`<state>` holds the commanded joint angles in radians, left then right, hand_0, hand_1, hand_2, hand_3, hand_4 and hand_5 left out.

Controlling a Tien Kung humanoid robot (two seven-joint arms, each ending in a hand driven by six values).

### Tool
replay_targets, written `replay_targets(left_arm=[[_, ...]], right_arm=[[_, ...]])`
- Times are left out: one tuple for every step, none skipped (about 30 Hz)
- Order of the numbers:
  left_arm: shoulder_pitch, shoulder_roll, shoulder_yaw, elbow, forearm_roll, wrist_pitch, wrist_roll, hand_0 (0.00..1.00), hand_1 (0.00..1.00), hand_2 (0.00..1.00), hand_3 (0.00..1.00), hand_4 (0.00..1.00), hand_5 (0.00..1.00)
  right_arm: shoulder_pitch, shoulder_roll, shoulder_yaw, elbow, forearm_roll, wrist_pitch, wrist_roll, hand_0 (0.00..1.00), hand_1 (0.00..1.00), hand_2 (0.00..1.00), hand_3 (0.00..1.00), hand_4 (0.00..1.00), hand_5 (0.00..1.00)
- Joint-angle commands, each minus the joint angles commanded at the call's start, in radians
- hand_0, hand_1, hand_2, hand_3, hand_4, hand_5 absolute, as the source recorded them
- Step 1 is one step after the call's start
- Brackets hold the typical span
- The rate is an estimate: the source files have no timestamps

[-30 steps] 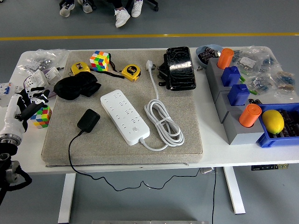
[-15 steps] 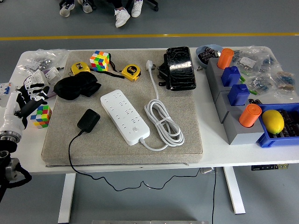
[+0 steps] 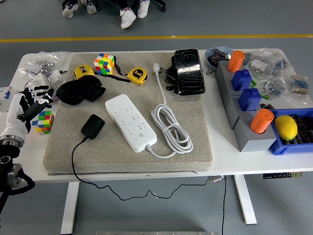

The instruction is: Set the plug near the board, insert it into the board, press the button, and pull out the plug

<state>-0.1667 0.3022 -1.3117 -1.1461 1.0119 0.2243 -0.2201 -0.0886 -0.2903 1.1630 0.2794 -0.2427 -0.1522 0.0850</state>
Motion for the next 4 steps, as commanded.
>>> replay_targets(left_arm=[[0.0, 0.0, 0.001, 0.0, 0.0, 0.0, 0.0, 0.371, 0.452, 0.524, 0.56, 0.79, 0.325], [0.0, 0.0, 0.001, 0.0, 0.0, 0.0, 0.001, 0.371, 0.452, 0.524, 0.56, 0.79, 0.325], [0.0, 0.0, 0.002, 0.0, 0.001, 0.0, 0.001, 0.371, 0.452, 0.524, 0.56, 0.79, 0.325], [-0.001, 0.0, 0.003, 0.0, 0.001, -0.001, 0.001, 0.371, 0.452, 0.524, 0.56, 0.79, 0.325]], right_arm=[[0.0, 0.0, 0.0, 0.0, 0.0, 0.0, 0.0, 0.548, 0.616, 0.564, 0.514, 0.864, 0.405], [0.0, -0.001, 0.0, 0.001, 0.0, 0.0, 0.0, 0.548, 0.616, 0.564, 0.514, 0.864, 0.405], [0.0, -0.001, -0.001, 0.0, 0.0, 0.0, 0.0, 0.548, 0.616, 0.564, 0.514, 0.864, 0.405], [0.0, -0.002, -0.001, 0.0, 0.0, 0.0, 0.0, 0.548, 0.616, 0.564, 0.514, 0.864, 0.405]])
